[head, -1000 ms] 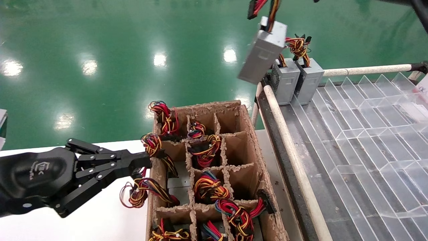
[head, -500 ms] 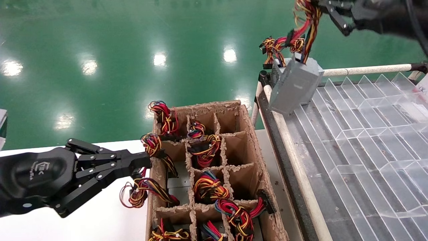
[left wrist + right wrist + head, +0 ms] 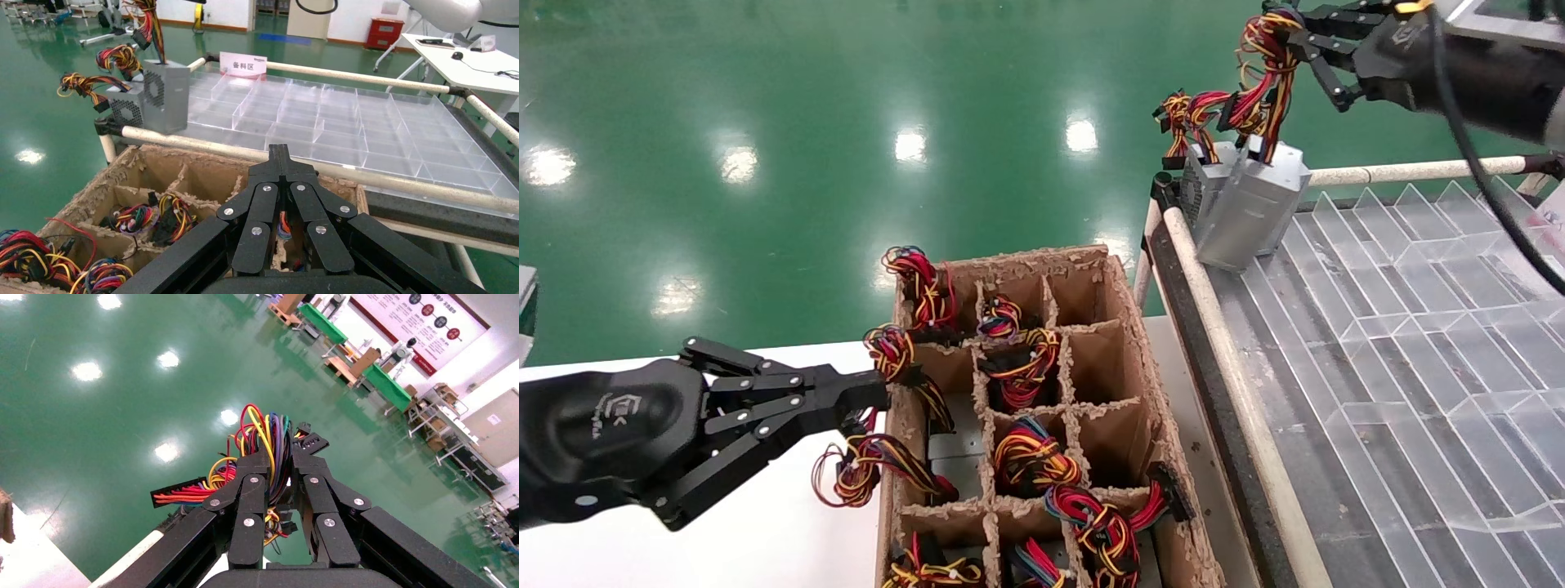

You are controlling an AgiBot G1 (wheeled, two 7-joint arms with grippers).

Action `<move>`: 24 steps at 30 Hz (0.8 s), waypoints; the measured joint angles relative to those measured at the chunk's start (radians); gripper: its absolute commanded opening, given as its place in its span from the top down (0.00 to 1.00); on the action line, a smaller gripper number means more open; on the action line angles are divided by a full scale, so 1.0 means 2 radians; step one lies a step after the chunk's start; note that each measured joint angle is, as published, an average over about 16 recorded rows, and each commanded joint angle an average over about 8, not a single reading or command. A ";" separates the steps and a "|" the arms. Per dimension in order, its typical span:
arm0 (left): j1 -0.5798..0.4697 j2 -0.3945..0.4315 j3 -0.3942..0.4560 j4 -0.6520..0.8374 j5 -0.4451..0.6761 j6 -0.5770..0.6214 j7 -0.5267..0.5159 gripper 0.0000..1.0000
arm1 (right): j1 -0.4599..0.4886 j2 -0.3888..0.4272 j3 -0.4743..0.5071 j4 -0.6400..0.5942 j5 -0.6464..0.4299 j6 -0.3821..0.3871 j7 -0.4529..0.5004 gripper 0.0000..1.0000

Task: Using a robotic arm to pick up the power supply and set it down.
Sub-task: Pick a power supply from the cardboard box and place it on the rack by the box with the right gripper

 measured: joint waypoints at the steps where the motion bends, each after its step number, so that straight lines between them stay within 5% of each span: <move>1: 0.000 0.000 0.000 0.000 0.000 0.000 0.000 1.00 | 0.002 -0.004 0.000 -0.007 0.000 0.001 -0.004 1.00; 24: 0.000 0.000 0.000 0.000 0.000 0.000 0.000 1.00 | 0.032 -0.061 0.002 -0.126 -0.004 0.044 -0.088 1.00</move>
